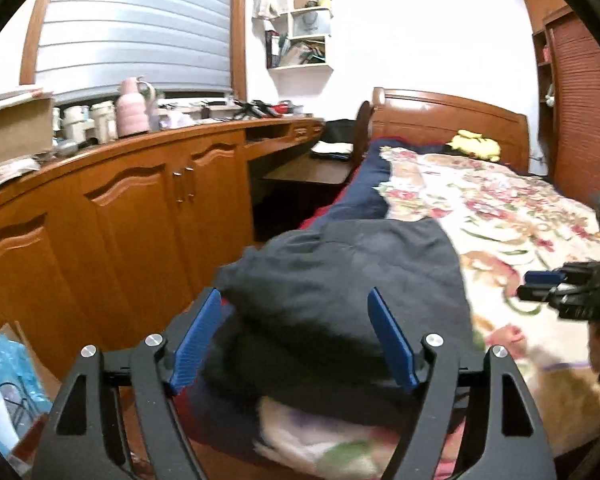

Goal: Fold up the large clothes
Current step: 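Lower the jacket onto the bed edge, open both grippers and press it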

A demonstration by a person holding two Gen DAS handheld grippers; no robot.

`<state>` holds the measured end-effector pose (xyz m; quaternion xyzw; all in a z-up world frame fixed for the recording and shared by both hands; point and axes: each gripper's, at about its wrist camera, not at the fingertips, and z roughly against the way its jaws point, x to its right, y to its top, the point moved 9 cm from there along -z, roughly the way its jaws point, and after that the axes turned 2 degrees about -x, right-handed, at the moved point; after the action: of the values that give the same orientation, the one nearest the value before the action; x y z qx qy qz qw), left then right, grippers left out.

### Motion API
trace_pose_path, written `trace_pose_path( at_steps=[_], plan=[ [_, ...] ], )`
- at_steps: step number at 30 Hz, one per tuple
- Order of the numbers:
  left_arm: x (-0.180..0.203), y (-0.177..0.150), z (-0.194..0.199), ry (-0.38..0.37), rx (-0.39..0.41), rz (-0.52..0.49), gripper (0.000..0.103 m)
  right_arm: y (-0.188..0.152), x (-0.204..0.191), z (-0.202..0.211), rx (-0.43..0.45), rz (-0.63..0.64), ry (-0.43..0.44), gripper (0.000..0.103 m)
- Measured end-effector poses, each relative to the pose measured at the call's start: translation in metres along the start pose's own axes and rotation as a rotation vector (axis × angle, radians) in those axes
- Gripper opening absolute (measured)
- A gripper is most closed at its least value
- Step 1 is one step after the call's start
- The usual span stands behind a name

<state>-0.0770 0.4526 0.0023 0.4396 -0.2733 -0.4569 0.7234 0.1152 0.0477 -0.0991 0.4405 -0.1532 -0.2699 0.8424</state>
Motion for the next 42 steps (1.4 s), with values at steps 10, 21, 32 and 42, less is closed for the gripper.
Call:
trace_pose_path(
  at_steps=[10,21,32,42],
  plan=[
    [0.024,-0.009,-0.033,0.01,-0.09,-0.022,0.076,-0.01,-0.017,0.03,0.028,0.033,0.03,0.043],
    [0.001,-0.071,-0.081,0.081,-0.263,-0.083,0.077,-0.018,-0.04,0.033,0.041,0.073,0.076,0.043],
    [-0.003,-0.077,-0.077,0.046,-0.252,-0.002,0.077,-0.028,-0.046,0.027,0.02,0.072,0.096,0.044],
    [0.006,-0.068,-0.041,0.003,-0.195,0.036,0.096,-0.043,-0.049,0.059,0.052,0.081,0.078,0.044]
  ],
)
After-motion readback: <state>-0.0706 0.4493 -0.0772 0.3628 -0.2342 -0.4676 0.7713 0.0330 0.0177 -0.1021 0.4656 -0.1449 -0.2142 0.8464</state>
